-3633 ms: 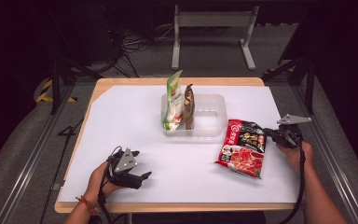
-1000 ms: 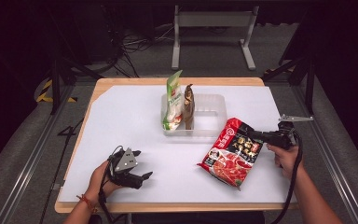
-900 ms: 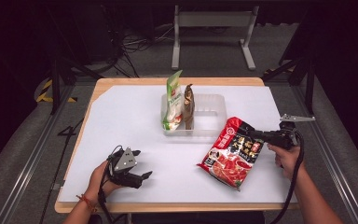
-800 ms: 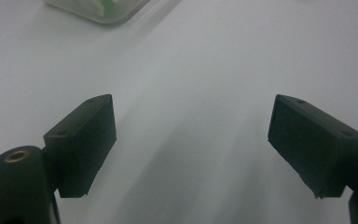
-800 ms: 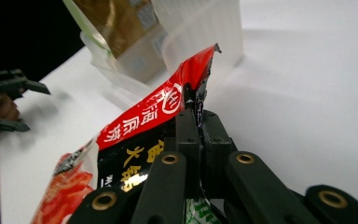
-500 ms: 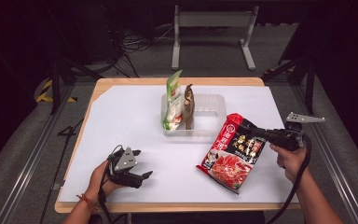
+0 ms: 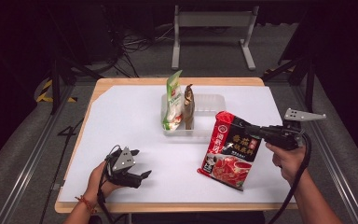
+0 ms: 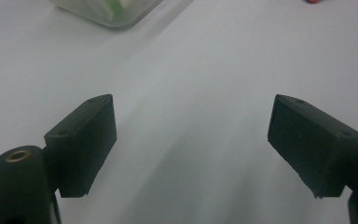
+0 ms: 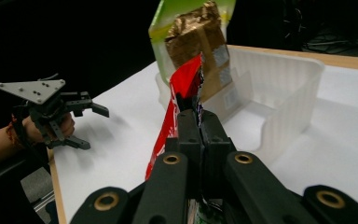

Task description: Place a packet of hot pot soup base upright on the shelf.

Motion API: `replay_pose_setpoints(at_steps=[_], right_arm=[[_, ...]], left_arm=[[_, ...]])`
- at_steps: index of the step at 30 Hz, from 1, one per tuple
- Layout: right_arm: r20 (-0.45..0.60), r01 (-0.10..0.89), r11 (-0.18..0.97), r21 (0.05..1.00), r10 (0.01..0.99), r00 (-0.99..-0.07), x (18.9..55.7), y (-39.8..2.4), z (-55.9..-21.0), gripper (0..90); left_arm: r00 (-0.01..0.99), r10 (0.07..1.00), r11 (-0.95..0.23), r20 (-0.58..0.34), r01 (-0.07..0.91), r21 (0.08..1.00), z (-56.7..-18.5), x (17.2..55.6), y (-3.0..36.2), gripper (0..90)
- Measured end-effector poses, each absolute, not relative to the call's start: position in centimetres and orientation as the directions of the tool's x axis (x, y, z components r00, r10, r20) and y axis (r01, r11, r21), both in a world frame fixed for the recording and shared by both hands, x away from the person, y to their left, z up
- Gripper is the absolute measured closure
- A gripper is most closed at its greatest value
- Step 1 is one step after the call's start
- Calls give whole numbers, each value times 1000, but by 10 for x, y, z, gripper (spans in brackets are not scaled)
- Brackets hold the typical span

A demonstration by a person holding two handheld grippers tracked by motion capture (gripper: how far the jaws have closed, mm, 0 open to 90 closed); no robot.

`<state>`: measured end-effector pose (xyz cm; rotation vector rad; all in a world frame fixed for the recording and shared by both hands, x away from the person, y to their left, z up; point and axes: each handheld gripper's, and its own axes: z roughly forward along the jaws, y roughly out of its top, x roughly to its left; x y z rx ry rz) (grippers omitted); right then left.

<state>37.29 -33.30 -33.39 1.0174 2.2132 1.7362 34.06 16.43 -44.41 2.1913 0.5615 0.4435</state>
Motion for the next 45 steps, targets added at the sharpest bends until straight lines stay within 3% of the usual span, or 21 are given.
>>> replay_pose_setpoints(at_steps=[21,45], right_arm=[[131,271,143,952,611,-781,359,-306,-290,894],[102,214,88,973,668,-737,384,-288,-251,894]], left_arm=[[825,554,-543,113,256,800,-443,343,170,157],[802,586,-522,116,263,811,-443,344,174,135]])
